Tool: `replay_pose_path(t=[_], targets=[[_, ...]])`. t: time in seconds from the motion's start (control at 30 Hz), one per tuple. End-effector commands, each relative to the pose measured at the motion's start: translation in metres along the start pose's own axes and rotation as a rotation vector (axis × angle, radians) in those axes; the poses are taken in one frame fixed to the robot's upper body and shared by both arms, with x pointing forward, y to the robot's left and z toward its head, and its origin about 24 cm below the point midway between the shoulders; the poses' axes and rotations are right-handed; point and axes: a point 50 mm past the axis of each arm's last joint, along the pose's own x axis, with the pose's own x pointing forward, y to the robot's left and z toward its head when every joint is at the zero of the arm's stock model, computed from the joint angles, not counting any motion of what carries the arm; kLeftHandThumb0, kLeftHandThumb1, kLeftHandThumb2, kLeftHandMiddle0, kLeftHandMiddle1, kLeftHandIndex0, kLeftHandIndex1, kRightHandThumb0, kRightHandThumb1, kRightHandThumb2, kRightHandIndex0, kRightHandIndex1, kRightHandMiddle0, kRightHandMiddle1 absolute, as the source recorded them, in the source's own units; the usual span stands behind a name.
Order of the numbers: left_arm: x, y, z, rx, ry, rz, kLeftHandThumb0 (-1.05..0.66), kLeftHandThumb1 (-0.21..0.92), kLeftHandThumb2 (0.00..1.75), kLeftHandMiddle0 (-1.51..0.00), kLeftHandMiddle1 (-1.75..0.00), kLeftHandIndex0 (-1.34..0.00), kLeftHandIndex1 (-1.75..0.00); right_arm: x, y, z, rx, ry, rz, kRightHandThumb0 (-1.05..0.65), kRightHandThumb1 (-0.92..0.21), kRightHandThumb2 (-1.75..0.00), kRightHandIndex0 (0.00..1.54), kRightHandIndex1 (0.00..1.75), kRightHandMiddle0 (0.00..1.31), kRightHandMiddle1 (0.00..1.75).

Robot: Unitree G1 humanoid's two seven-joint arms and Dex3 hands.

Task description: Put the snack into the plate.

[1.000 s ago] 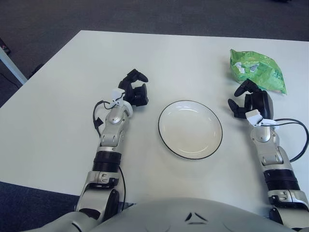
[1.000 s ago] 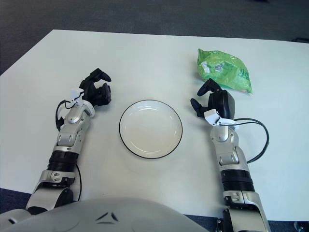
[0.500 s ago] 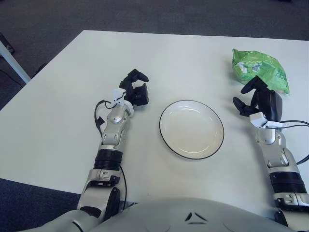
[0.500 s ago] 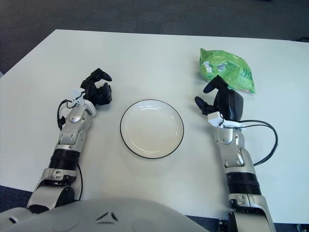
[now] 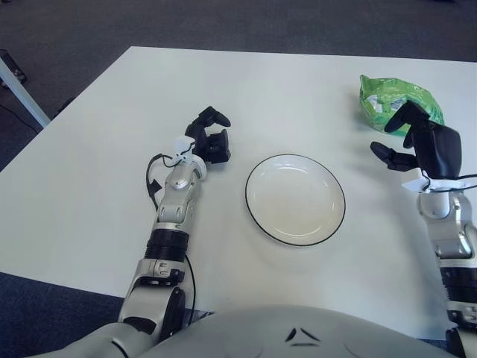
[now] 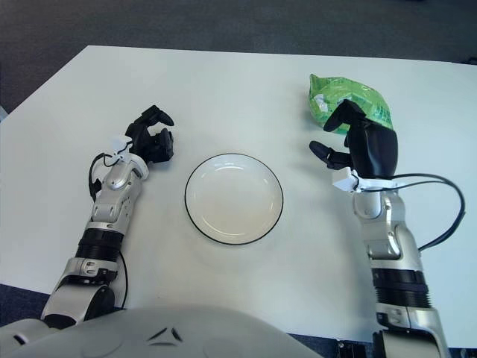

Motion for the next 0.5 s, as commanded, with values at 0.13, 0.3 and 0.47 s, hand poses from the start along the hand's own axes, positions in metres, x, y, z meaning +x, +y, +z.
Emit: replay_pose_path(t=[0.13, 0.3, 0.47], targets=[[-0.013, 0.004, -0.023, -0.027, 0.091, 0.057, -0.49, 0.28, 1.36, -1.3, -1.75, -0.64, -1.75, 0.012, -0.011, -0.009, -0.1, -0.077, -0.015, -0.01, -0.46, -1.05, 0.59, 1.42, 0.42, 1.75], [-0.013, 0.005, -0.023, -0.023, 0.09, 0.065, -0.49, 0.28, 1.36, -1.29, -1.75, -0.64, -1.75, 0.018, -0.014, -0.013, -0.147, -0.103, -0.005, -0.14, -0.62, -0.88, 0.49, 1.45, 0.33, 1.75], [-0.013, 0.004, -0.022, -0.022, 0.079, 0.056, -0.49, 0.29, 1.35, -1.3, -1.75, -0.64, -1.75, 0.027, -0.02, -0.014, -0.19, -0.129, 0.04, -0.34, -0.77, -0.72, 0.38, 1.46, 0.28, 1.75]])
